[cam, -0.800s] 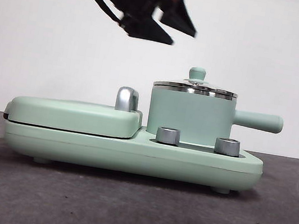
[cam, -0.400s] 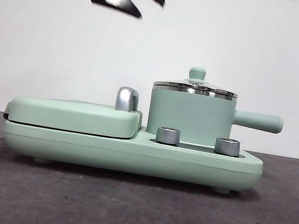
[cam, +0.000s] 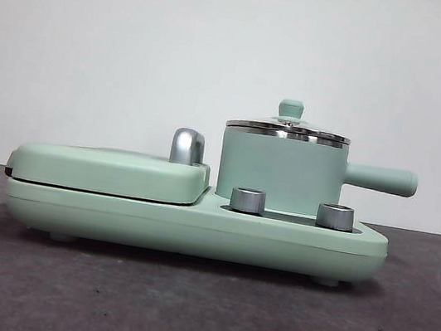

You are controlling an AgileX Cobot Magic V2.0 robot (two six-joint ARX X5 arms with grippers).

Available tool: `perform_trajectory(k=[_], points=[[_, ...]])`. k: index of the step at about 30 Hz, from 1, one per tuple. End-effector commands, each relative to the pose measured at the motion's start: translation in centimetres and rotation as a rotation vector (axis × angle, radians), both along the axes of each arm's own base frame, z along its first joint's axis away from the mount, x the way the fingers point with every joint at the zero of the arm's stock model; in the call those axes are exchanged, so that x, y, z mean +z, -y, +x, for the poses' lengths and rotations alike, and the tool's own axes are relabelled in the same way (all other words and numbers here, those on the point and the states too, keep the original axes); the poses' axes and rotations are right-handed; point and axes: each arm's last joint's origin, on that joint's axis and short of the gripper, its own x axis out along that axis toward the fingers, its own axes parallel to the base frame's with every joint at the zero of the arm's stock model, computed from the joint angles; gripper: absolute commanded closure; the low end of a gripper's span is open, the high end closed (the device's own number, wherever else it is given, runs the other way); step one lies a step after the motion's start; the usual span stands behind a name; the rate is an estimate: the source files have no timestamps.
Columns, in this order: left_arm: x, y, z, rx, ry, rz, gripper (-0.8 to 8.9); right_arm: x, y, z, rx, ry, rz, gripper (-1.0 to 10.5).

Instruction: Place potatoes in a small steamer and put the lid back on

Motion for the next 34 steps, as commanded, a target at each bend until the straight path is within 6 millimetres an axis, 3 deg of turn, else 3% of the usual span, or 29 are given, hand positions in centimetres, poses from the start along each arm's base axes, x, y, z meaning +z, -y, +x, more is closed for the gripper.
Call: perform_trajectory(k=[1, 14, 25, 26, 27, 28, 34], points=[[-0.6, -1.0, -2.2, 0.043, -0.007, -0.028, 4.81, 0.2, -0.1, 0.0, 0.004, 0.000, 0.011, 7.4], [-5.0, -5.1, -11.2, 0.235, -0.071, -0.125, 4.84, 0.2, -0.2, -0.1, 0.051, -0.012, 0.030, 7.4], [-5.1, -6.8, -15.0, 0.289, -0.039, -0.141, 4.84, 0.1, -0.1, -0.2, 0.054, -0.017, 0.018, 7.4], [-5.0, -6.8, -15.2, 0.288, -0.031, -0.146, 5.60, 0.0, -0.1, -0.2, 0.054, -0.023, 0.018, 7.5], [-5.0, -6.9, -15.3, 0.284, -0.025, -0.150, 7.38, 0.0, -0.1, -0.2, 0.053, -0.032, 0.017, 8.8], [-4.9, -6.9, -15.5, 0.285, -0.022, -0.156, 8.08, -0.1, -0.1, -0.3, 0.056, -0.032, 0.011, 9.6], [-4.9, -7.0, -15.7, 0.285, -0.014, -0.156, 8.08, 0.1, -0.1, -0.3, 0.055, -0.021, 0.021, 9.3]])
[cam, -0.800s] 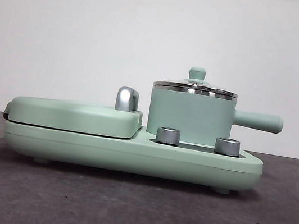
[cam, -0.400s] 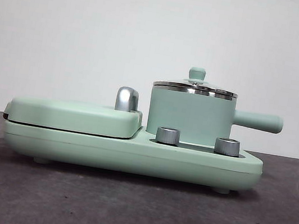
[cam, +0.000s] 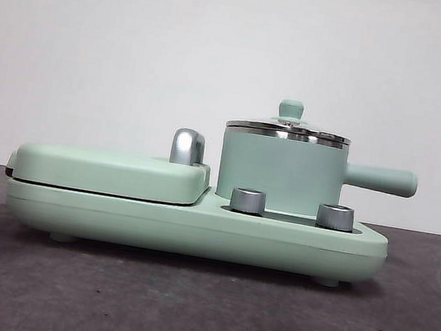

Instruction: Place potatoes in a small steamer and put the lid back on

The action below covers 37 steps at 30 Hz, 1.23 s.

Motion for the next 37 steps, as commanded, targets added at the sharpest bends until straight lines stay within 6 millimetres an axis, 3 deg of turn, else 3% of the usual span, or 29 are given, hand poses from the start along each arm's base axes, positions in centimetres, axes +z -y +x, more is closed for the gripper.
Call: perform_trajectory(k=[1, 12, 14, 18, 21, 25, 28, 32, 37], points=[[0.3, 0.0, 0.0, -0.003, 0.016, -0.007, 8.08, 0.3, 0.0, -0.1, 0.007, 0.016, 0.011, 9.3], [0.3, 0.0, -0.1, -0.005, 0.022, -0.003, 8.08, 0.3, 0.0, -0.1, 0.003, 0.020, 0.011, 9.3], [0.0, -0.2, -0.1, 0.006, 0.099, 0.045, 8.08, 0.3, 0.0, -0.1, 0.003, 0.021, 0.011, 9.3], [-3.2, -0.8, 0.4, 0.109, 0.175, 0.032, 8.07, 0.3, 0.0, -0.1, 0.003, 0.021, 0.011, 9.3], [-6.8, -1.5, 1.1, 0.248, 0.198, 0.051, 8.08, 0.4, 0.0, -0.1, 0.003, 0.023, 0.012, 9.3], [-11.1, -2.3, 1.8, 0.375, 0.163, 0.069, 8.08, 0.4, 0.0, -0.1, 0.003, 0.024, 0.013, 9.3], [-13.1, -2.7, 2.2, 0.418, 0.136, 0.084, 8.08, 0.4, 0.0, -0.1, 0.003, 0.024, 0.013, 9.3], [-15.3, -3.1, 2.4, 0.451, 0.129, 0.091, 8.08, 0.4, 0.0, -0.1, 0.003, 0.024, 0.012, 9.3], [-14.9, -3.3, 2.0, 0.474, 0.189, 0.092, 8.08, 0.4, 0.0, -0.1, 0.003, 0.024, 0.013, 9.3]])
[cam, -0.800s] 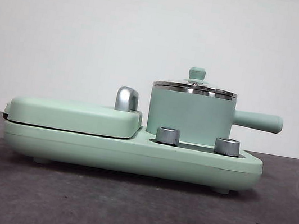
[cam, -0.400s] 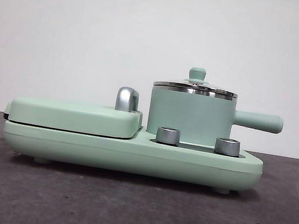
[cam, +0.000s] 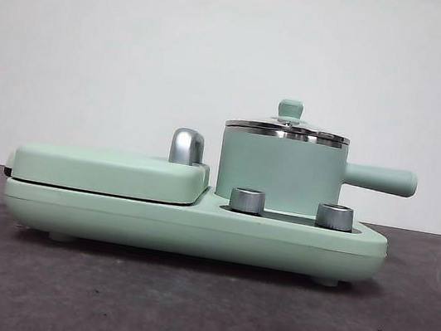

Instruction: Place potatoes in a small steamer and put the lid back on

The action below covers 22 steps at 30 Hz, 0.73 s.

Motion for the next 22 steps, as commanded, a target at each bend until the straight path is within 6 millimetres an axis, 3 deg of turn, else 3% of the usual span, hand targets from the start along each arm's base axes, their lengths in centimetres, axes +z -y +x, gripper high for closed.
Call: perform_trajectory(k=[1, 15, 19, 22], points=[[-0.3, 0.0, 0.1, 0.004, 0.018, 0.015, 8.08, 0.3, 0.0, 0.0, 0.005, 0.013, 0.008, 9.3], [-0.2, 0.0, 0.1, 0.003, 0.031, 0.015, 8.08, 0.3, 0.0, 0.0, 0.005, 0.017, 0.006, 9.3], [-0.2, 0.0, 0.1, 0.004, 0.031, 0.015, 8.08, 0.2, 0.5, 0.0, -0.097, 0.076, -0.112, 9.3], [-0.2, 0.0, 0.1, 0.004, 0.031, 0.015, 8.07, -0.1, 1.1, -0.4, -0.159, 0.093, -0.105, 9.3]])
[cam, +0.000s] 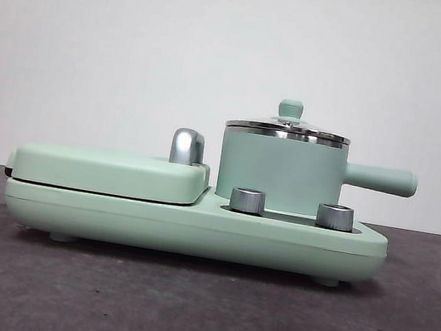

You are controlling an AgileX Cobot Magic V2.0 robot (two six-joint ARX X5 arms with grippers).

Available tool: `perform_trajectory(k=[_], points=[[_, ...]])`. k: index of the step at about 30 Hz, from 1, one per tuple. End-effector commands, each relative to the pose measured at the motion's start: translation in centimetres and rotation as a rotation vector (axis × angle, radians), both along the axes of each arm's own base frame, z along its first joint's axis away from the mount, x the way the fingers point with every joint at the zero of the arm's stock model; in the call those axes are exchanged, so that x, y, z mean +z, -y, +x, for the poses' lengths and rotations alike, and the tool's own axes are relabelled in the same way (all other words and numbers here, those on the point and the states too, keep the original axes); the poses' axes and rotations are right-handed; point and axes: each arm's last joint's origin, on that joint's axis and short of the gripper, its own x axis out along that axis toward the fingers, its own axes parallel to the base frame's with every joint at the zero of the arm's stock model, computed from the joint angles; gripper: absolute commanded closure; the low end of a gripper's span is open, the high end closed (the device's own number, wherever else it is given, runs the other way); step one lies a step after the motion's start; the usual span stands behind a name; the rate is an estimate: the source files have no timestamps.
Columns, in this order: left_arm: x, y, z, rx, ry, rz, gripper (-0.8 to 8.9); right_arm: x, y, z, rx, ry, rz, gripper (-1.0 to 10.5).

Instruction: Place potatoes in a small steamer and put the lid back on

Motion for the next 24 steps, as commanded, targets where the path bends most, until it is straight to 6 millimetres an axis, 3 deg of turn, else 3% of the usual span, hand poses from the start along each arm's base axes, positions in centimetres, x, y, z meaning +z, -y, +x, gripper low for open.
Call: perform_trajectory(k=[1, 4, 8, 15, 20, 24], points=[[-0.5, 0.0, 0.1, 0.000, -0.004, 0.014, 8.08, -0.3, 0.4, -0.2, -0.042, 0.069, -0.008, 9.3], [-0.5, 0.0, 0.1, 0.001, -0.004, 0.014, 8.08, -2.5, 0.8, 0.5, -0.121, 0.178, 0.019, 9.3], [-0.5, 0.0, 0.1, 0.001, -0.004, 0.014, 8.08, -7.3, 1.2, 1.8, -0.209, 0.269, 0.049, 9.3], [-0.5, 0.0, 0.1, 0.001, -0.004, 0.014, 8.07, -14.0, 1.8, 2.5, -0.281, 0.284, 0.047, 9.3], [-0.5, 0.0, 0.1, 0.001, -0.004, 0.014, 8.07, -16.4, 1.8, 3.2, -0.289, 0.270, 0.066, 9.3], [-0.5, 0.0, 0.1, 0.000, -0.004, 0.014, 8.07, -16.5, 1.9, 3.5, -0.298, 0.335, 0.084, 9.3]])
